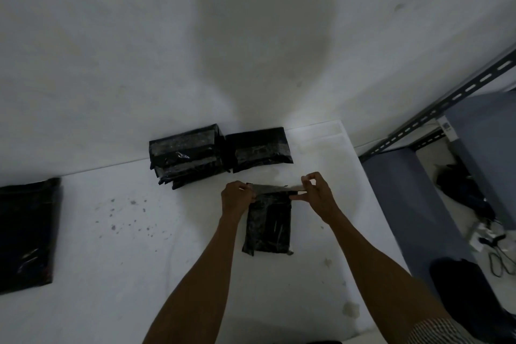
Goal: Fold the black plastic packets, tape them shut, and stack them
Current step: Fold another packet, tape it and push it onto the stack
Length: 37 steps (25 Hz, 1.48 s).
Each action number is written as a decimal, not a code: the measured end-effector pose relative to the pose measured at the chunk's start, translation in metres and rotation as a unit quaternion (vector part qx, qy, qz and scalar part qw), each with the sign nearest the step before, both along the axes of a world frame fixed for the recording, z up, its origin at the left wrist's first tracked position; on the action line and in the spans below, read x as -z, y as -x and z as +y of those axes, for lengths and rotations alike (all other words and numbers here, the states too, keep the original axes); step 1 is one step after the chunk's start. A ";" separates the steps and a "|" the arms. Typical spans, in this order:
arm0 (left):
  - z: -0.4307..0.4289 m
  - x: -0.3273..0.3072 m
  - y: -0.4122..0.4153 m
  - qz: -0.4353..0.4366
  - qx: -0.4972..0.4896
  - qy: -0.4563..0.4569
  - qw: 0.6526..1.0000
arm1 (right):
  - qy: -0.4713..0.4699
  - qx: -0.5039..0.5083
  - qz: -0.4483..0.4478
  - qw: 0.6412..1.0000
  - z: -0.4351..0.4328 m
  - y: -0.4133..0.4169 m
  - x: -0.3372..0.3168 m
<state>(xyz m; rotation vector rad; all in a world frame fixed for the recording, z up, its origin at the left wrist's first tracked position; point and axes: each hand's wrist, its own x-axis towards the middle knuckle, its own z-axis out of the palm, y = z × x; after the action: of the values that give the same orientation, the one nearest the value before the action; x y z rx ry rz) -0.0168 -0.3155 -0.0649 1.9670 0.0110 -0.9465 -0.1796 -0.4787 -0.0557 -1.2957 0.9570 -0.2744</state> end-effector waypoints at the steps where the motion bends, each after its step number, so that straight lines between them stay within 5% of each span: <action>1: 0.001 -0.002 0.000 -0.034 0.023 -0.019 0.999 | -0.005 0.001 0.003 1.000 0.000 0.001 0.000; 4: 0.005 -0.008 0.003 -0.183 0.078 -0.083 0.977 | -0.010 0.000 0.020 1.000 -0.001 0.001 0.003; 8: 0.005 -0.005 0.002 -0.282 0.074 -0.029 0.956 | -0.007 0.007 0.037 0.999 -0.002 0.001 0.004; 17: 0.025 0.010 -0.011 -0.227 0.176 -0.025 0.958 | 0.077 -0.025 0.088 0.993 0.005 0.010 0.011; 26: 0.026 0.017 -0.009 -0.132 0.145 -0.085 0.977 | 0.178 -0.019 0.173 0.968 0.014 0.017 0.019; 37: 0.030 0.015 -0.006 -0.168 0.172 -0.082 0.967 | 0.214 -0.025 0.218 0.952 0.025 0.025 0.024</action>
<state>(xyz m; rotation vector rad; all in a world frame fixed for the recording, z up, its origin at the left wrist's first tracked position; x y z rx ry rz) -0.0104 -0.2853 -0.0799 2.3100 -0.4735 -0.8340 -0.2047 -0.4533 -0.0795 -1.8268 1.2804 -0.1601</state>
